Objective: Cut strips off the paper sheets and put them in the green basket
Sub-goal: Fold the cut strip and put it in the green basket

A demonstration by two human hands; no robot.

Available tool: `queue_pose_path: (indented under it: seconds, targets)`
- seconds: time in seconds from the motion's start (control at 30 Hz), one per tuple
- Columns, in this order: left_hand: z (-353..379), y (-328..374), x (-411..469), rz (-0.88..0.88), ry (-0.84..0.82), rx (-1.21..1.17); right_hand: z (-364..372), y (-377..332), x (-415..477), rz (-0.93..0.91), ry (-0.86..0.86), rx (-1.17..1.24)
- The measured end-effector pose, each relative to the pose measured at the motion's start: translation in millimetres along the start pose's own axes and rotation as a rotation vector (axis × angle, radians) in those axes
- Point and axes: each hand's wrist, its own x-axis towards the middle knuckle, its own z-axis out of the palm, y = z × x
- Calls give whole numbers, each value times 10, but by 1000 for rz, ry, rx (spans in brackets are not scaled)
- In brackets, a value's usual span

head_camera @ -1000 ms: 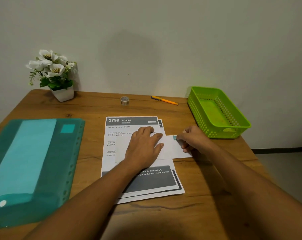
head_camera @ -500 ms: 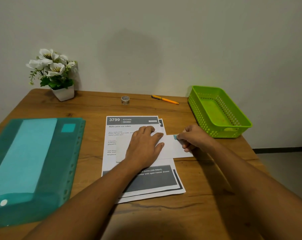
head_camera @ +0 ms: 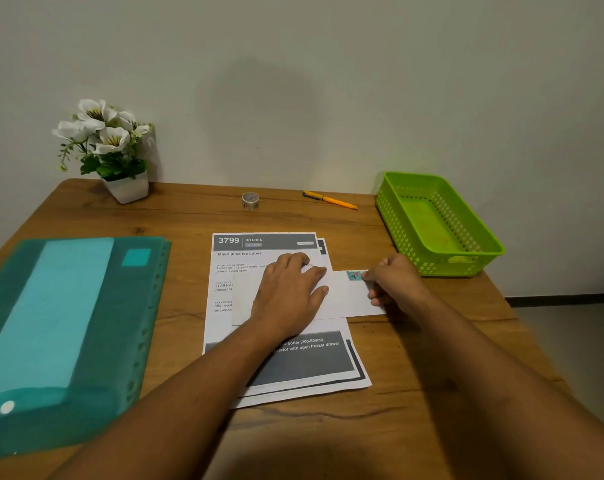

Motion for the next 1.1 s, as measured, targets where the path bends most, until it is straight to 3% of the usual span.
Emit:
queue_pose_path:
  seconds: [0.1,0.17,0.27,0.33,0.43,0.6,0.77,1.1]
  targets:
    - [-7,6,1,1,-1,2,32,157,-64,-103,141,48]
    - [-4,8,0,0,-3,-1,63,275,-112,-302,210,-27]
    - [-3,7,5,-4,-2,2,102,444,-196,-664,244,-372]
    - [-7,14,6,-4,-4,8,140,476,-205,-790,235,-579]
    - [-15,19,7,-3,-10,17,159,401,-220,-800,201,-807]
    - [-21,25,1,-1,-6,25,107,379,-237,-818,176,-982]
    - [-22,29,4,4,-17,46,52,491,-257,-921,175,-1006]
    - [-6,110,20,60,-80,142,134,424,-303,-845,150,-982]
